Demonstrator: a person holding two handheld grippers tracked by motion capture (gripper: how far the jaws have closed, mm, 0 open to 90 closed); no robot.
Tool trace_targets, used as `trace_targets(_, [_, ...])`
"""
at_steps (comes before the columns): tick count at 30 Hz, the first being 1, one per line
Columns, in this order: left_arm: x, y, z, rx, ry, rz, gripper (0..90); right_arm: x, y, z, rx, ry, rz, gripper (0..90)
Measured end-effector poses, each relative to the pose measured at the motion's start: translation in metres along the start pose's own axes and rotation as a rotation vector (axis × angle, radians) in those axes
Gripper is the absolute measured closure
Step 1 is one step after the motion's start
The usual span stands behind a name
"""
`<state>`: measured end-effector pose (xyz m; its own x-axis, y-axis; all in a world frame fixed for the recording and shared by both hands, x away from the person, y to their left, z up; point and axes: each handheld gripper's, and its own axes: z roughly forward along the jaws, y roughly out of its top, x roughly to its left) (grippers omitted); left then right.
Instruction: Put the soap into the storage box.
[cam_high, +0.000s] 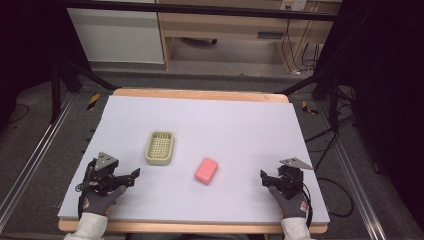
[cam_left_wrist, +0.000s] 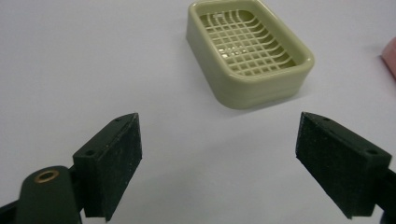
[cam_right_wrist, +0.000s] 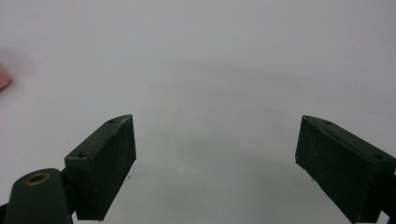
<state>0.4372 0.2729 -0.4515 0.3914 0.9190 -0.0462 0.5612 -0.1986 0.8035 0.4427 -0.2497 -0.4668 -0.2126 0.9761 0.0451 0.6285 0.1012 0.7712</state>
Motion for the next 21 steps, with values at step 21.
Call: trace_targets(21, [-0.038, 0.009, 0.004, 0.01, -0.061, 0.054, 15.3, 0.006, 0.001, 0.0, -0.001, -0.008, -0.03, 10.9])
